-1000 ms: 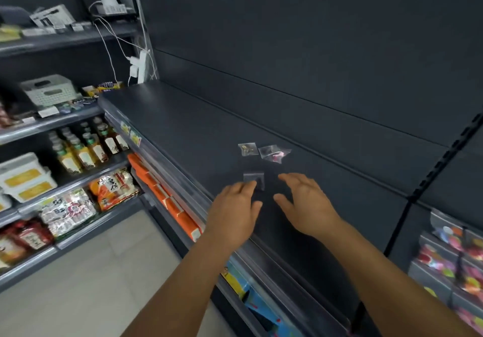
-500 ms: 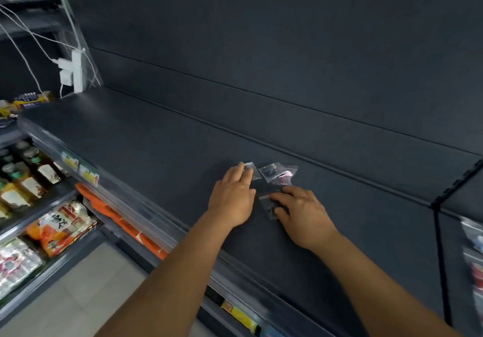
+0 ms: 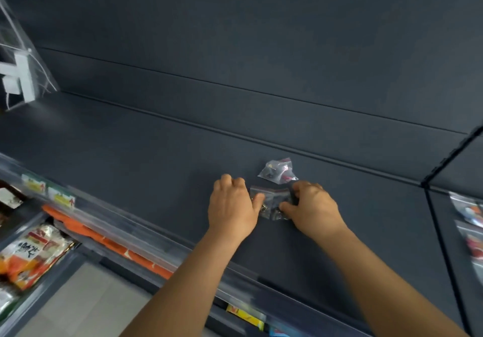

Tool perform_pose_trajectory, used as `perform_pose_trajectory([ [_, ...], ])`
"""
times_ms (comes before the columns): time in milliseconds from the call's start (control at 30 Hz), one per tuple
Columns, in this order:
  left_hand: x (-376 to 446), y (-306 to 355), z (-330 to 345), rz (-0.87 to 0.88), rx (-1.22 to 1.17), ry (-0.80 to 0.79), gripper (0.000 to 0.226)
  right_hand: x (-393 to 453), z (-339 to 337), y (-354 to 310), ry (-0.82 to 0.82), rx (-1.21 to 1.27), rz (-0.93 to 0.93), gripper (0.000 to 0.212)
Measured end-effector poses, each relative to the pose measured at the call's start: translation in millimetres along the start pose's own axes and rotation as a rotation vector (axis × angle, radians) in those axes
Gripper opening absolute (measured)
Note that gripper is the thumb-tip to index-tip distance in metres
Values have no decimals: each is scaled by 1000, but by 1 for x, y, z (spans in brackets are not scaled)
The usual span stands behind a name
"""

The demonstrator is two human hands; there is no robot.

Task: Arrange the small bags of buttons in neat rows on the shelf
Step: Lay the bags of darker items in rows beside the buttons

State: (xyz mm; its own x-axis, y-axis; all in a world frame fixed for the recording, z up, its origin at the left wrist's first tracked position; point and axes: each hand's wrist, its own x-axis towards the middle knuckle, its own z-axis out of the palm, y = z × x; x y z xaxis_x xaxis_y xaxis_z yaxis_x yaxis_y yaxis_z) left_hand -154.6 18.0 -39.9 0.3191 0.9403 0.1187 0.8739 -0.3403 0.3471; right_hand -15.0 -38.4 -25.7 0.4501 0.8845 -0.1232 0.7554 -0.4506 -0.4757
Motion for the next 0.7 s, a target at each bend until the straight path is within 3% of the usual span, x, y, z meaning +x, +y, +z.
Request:
perform_pose_trajectory([
  [167,0,-1,5,-26,-180,-64,33,6,5,-6,-45,35,71,6],
  [233,0,1,4,-35,-288,-80,21,6,2,-5,-55,181,98,4],
  [367,1,10,3,-65,-561,-158,11,-10,-9,1,-34,524,139,21],
  [533,-5,40,1,-53,-867,-199,6,-29,-28,22,107,699,181,8],
  [700,-18,86,2,26,-945,-315,15,-52,-60,57,333,789,186,11],
])
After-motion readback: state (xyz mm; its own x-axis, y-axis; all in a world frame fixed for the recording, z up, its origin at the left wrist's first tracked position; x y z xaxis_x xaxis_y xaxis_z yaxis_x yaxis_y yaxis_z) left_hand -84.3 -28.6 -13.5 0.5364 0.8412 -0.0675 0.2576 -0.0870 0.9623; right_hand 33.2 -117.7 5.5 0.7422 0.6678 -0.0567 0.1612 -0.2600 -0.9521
